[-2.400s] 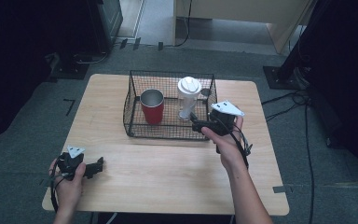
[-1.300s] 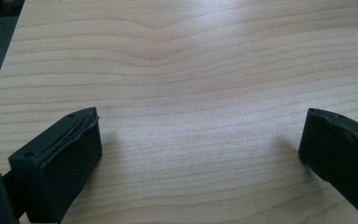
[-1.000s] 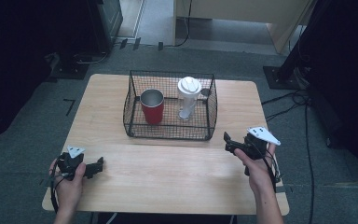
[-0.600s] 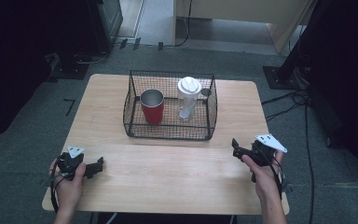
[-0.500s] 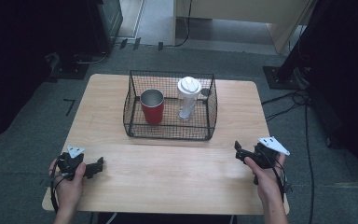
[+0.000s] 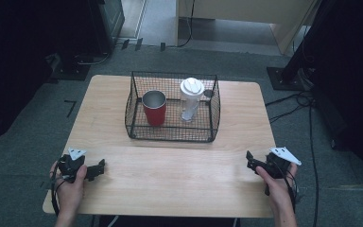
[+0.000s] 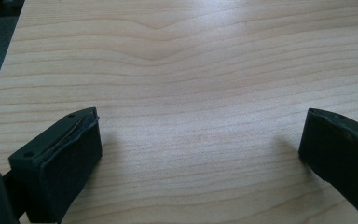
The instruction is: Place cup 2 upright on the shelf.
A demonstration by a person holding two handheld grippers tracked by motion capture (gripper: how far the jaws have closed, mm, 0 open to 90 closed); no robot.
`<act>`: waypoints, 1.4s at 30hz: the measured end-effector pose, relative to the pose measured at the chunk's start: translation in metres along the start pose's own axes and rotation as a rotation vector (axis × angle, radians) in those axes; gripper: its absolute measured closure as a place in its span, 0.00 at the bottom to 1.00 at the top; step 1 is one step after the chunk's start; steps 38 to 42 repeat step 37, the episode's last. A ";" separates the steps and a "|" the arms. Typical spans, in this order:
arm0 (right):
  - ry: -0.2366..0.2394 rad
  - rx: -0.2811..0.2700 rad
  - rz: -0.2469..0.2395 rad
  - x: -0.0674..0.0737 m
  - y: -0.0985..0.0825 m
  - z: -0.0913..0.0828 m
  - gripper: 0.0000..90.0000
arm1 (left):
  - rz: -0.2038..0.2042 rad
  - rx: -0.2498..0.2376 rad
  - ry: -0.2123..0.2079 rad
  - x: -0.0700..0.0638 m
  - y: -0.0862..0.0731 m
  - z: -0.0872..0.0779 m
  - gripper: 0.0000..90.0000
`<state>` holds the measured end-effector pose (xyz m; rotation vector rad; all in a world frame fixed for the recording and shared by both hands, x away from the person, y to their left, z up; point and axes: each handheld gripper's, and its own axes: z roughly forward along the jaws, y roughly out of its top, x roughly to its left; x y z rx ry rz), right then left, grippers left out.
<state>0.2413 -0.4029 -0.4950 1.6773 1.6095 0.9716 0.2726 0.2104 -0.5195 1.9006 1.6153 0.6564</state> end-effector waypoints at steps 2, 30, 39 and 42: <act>-0.028 0.020 -0.004 -0.008 -0.007 0.001 0.00 | 0.000 0.000 0.000 0.000 0.000 0.000 0.00; -0.061 0.199 -0.037 -0.024 -0.036 0.001 0.00 | -0.001 0.000 0.000 0.000 0.000 0.000 0.00; -0.074 0.197 -0.028 -0.025 -0.036 0.000 0.00 | -0.001 0.000 0.000 0.000 0.000 0.000 0.00; -0.074 0.197 -0.028 -0.025 -0.036 0.000 0.00 | -0.001 0.000 0.000 0.000 0.000 0.000 0.00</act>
